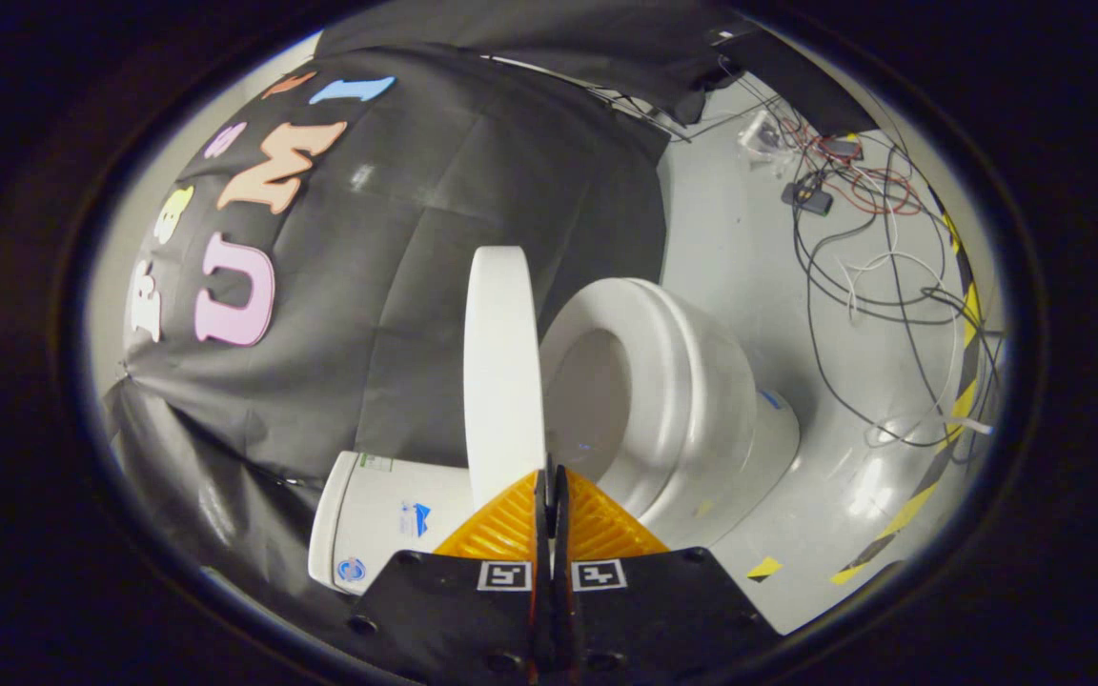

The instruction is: Open the toilet lid.

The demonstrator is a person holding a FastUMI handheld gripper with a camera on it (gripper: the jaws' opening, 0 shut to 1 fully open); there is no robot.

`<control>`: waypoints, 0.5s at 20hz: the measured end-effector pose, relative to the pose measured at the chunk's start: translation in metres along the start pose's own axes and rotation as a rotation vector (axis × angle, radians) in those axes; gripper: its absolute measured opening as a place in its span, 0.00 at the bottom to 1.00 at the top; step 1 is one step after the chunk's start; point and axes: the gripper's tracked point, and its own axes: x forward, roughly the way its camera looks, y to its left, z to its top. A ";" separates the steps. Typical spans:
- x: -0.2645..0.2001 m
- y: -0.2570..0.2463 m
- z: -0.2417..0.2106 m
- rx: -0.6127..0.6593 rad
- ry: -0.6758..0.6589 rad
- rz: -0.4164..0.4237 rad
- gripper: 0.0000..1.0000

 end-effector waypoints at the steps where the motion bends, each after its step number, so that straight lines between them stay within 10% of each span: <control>1: -0.002 0.005 0.002 0.000 -0.004 -0.002 0.01; 10: -0.015 0.048 0.003 -0.084 -0.021 0.003 0.01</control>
